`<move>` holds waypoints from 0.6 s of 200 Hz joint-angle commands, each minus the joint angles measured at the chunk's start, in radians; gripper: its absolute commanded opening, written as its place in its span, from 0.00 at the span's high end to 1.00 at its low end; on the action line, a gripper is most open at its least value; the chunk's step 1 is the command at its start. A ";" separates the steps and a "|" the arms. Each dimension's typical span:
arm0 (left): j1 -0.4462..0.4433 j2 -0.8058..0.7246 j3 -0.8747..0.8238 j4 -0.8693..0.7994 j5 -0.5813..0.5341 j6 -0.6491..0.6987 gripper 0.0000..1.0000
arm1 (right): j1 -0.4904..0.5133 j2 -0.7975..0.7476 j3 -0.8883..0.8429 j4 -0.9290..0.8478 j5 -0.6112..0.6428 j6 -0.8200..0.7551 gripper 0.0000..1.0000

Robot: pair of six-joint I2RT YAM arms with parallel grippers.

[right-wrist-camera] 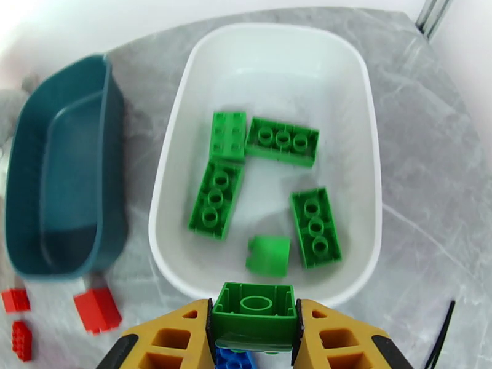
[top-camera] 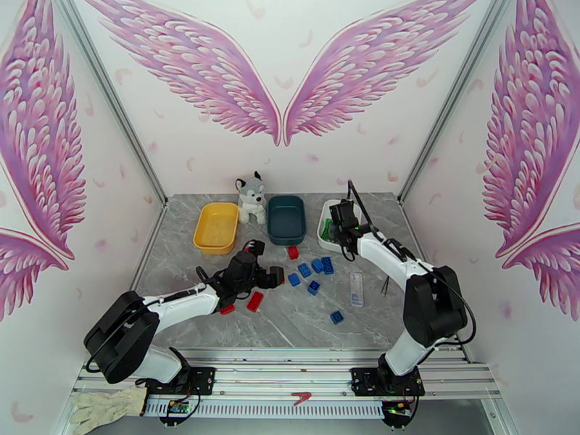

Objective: Sort the legos into containers by color

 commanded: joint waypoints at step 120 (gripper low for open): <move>-0.247 0.083 0.186 -0.133 -0.166 0.227 0.19 | 0.016 -0.680 -0.528 0.060 -0.223 0.144 0.28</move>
